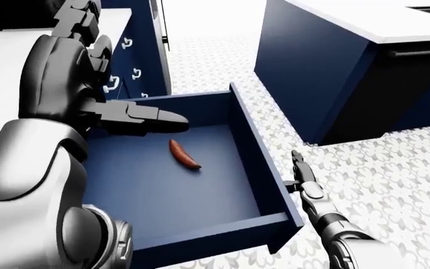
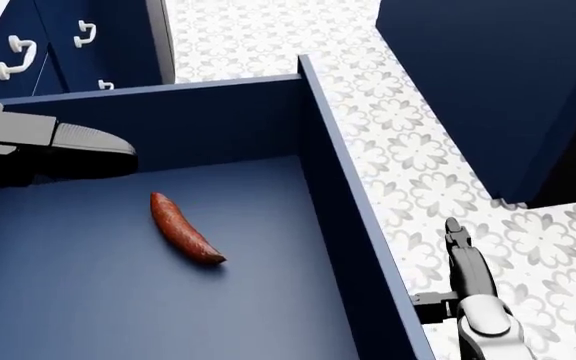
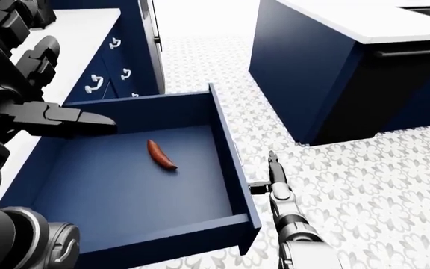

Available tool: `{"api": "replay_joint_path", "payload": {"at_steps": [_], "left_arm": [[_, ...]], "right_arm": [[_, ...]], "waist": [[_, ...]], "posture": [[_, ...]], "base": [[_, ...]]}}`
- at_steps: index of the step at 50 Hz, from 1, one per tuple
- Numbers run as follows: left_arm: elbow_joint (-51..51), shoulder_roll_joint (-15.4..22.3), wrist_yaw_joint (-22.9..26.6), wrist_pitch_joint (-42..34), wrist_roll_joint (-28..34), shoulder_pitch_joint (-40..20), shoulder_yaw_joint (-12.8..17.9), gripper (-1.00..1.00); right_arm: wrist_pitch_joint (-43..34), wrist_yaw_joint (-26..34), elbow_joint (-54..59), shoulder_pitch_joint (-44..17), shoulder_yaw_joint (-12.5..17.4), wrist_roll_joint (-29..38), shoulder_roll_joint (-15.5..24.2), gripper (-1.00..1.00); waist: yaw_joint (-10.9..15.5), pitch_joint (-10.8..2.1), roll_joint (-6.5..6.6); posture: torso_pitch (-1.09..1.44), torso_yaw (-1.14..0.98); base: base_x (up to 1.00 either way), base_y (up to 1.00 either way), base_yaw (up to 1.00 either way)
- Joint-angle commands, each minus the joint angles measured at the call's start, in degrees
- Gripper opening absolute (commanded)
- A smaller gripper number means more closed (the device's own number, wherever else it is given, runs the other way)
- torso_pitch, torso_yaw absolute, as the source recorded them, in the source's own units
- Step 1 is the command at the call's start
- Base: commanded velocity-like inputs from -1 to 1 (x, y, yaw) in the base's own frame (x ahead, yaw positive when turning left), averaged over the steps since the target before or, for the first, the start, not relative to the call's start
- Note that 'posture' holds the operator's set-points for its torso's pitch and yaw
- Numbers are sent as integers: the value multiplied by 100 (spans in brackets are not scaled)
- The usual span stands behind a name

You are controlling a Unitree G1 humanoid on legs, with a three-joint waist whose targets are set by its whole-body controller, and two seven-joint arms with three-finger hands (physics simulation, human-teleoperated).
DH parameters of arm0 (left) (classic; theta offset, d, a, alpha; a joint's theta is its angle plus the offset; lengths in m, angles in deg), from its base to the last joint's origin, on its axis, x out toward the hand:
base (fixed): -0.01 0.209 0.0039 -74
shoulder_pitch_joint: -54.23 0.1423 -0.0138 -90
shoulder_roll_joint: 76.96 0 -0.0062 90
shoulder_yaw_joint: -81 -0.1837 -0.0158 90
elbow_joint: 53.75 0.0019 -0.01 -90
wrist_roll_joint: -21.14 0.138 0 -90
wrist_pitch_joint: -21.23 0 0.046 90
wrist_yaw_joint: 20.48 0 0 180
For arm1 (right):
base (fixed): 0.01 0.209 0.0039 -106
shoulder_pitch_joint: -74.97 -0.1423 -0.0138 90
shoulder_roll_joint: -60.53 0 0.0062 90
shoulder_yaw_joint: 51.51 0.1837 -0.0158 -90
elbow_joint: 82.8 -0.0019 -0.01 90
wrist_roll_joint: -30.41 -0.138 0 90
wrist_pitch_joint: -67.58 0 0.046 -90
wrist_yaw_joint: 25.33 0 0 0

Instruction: Close the right drawer.

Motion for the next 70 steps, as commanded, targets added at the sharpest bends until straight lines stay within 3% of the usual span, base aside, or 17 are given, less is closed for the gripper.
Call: {"api": "replay_joint_path", "payload": {"at_steps": [1, 48, 70], "left_arm": [[-41, 40, 58, 3, 138, -153, 24, 100], [271, -278, 2735, 0, 3503, -429, -595, 100], [248, -303, 3183, 0, 4006, -388, -622, 100]], "right_arm": [[155, 99, -164, -182, -52, 39, -62, 100], [232, 80, -162, -345, -245, 220, -698, 100], [192, 46, -146, -477, -344, 377, -1080, 100]], "waist": [[38, -136, 2], [85, -124, -70], [100, -129, -53]], "posture": [[0, 0], [0, 0], [0, 0]], "base": [[0, 0, 0], [0, 0, 0], [0, 0, 0]]}}
